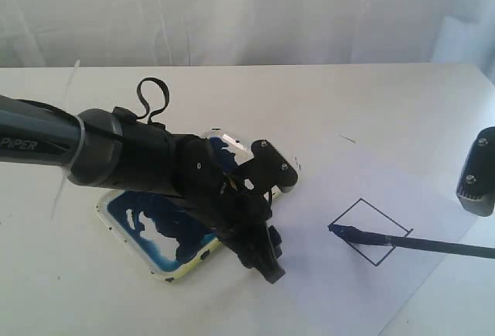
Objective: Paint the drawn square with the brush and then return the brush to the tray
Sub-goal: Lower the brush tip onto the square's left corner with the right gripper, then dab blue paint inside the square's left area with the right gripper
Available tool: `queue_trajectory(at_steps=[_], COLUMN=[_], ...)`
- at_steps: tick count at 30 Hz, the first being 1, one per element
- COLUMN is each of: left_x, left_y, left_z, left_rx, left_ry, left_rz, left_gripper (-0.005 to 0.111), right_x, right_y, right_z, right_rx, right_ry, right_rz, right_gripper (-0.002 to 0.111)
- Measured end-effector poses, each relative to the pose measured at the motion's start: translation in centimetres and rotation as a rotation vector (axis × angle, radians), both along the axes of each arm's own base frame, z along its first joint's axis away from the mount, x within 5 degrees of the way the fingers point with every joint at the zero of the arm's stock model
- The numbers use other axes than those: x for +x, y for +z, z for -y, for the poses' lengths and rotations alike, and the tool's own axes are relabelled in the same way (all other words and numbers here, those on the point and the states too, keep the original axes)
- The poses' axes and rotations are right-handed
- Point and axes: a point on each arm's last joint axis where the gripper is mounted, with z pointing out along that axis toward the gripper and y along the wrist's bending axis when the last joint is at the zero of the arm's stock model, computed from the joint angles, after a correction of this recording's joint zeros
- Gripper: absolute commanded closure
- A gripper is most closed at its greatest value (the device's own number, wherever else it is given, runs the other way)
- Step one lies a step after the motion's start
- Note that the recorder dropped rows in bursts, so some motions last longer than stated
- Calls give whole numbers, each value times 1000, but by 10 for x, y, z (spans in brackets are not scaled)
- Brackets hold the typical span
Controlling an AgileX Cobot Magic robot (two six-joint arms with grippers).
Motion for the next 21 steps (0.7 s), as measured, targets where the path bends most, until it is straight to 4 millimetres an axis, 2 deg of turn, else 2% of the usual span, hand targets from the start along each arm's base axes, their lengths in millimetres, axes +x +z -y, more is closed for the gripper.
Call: queue_trajectory(at_steps=[21], left_x=[3], left_y=[0], left_z=[1], left_rx=[-22], left_ry=[36], left_rz=[14], left_gripper=[48], right_x=[-5], right_y=[8], right_z=[5], right_rx=[-46], right_ry=[40], right_rz=[36], right_gripper=[108])
